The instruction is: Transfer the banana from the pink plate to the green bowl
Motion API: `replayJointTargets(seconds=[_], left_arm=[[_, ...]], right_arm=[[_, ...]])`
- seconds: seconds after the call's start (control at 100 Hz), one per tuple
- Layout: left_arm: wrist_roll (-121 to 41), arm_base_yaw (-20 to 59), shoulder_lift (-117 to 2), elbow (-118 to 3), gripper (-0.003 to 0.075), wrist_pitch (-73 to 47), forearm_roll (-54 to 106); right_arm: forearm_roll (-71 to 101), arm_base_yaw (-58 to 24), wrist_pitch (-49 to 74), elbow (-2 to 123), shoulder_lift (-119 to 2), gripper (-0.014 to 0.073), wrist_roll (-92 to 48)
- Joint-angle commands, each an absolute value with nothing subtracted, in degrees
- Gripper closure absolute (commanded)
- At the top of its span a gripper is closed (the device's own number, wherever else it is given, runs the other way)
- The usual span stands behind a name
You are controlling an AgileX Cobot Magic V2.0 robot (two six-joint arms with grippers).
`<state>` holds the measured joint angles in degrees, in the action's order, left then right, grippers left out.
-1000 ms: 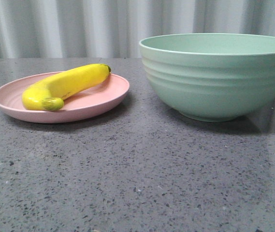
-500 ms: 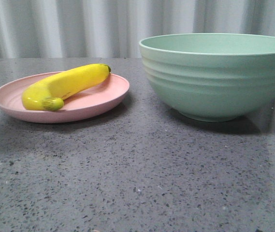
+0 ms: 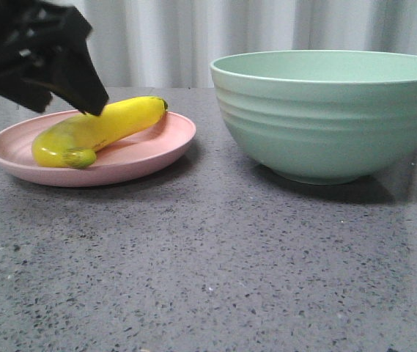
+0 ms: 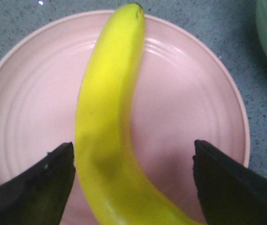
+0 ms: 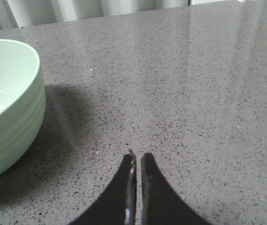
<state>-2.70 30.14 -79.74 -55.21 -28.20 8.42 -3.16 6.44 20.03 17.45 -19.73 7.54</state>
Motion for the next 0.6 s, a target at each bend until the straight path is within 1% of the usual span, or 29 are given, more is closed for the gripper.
replayJointTargets(seconds=[0.0, 0.23, 0.5, 0.59], left_arm=[[-2.16, 30.28, -80.34, -58.32, 0.0249, -26.58, 9.01], [-2.05, 30.28, -84.10, -59.18, 0.0249, -27.71, 8.80], [-0.86, 30.28, -84.41, -59.18, 0.0250, -27.52, 8.57], [-0.66, 30.28, -84.41, -59.18, 0.0275, -27.64, 8.57]], right_arm=[[-3.25, 6.53, 15.54, 18.75, -20.52, 0.0655, 7.28], [-3.25, 6.53, 15.54, 18.75, -20.52, 0.0655, 7.28], [-3.25, 6.53, 15.42, 18.75, -20.52, 0.0655, 7.28], [-3.25, 6.53, 15.42, 18.75, -20.52, 0.0655, 7.28]])
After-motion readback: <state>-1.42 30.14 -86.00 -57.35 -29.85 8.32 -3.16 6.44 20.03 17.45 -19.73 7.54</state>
